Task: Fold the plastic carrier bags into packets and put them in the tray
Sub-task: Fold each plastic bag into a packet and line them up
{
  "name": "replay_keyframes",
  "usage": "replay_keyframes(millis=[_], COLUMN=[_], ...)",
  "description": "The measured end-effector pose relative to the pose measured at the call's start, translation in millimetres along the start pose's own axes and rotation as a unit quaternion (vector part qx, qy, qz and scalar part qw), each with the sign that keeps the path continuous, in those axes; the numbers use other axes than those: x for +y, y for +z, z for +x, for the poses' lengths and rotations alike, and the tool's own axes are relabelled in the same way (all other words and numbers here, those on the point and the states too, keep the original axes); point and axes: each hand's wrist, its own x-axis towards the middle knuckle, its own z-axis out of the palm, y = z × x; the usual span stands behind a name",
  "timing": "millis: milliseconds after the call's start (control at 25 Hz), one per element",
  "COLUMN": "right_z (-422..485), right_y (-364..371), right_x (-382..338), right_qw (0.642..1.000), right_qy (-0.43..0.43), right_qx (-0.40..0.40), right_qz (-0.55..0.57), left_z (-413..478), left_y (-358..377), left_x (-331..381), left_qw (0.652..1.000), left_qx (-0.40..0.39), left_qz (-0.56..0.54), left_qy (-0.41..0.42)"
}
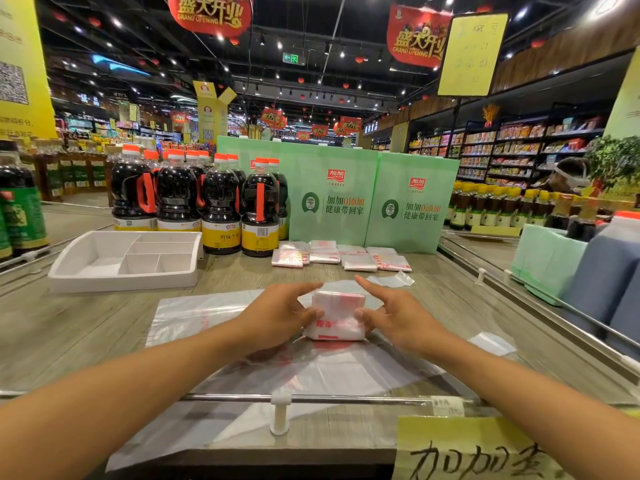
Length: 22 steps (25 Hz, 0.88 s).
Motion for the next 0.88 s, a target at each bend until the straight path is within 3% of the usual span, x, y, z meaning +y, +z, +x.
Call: replay_keyframes(millis=[160, 360, 640, 880], right_z=[3, 3, 9, 12], right_y=[3, 7, 9, 11], right_x=[6, 3, 10, 17], right_qw=[1.0, 0.993, 0.955, 0.938], right_qy=[-0.009, -0.031, -0.041, -0.018], right_qx=[-0.002, -0.034, -0.105, -0.178], right_qz=[-0.002, -0.108, -0.274, -0.298], left_z=[1, 4, 7, 6], left_y=[3, 6, 10, 9], left_x=[-5, -9, -16, -23], left_qw=[1.0, 0.999, 0.959, 0.931], left_qx=[0.013, 0.007, -0.097, -0.179], left_qz=[-0.003, 0.032, 0.265, 0.313], left_qy=[0.026, 0.022, -0.041, -0.047])
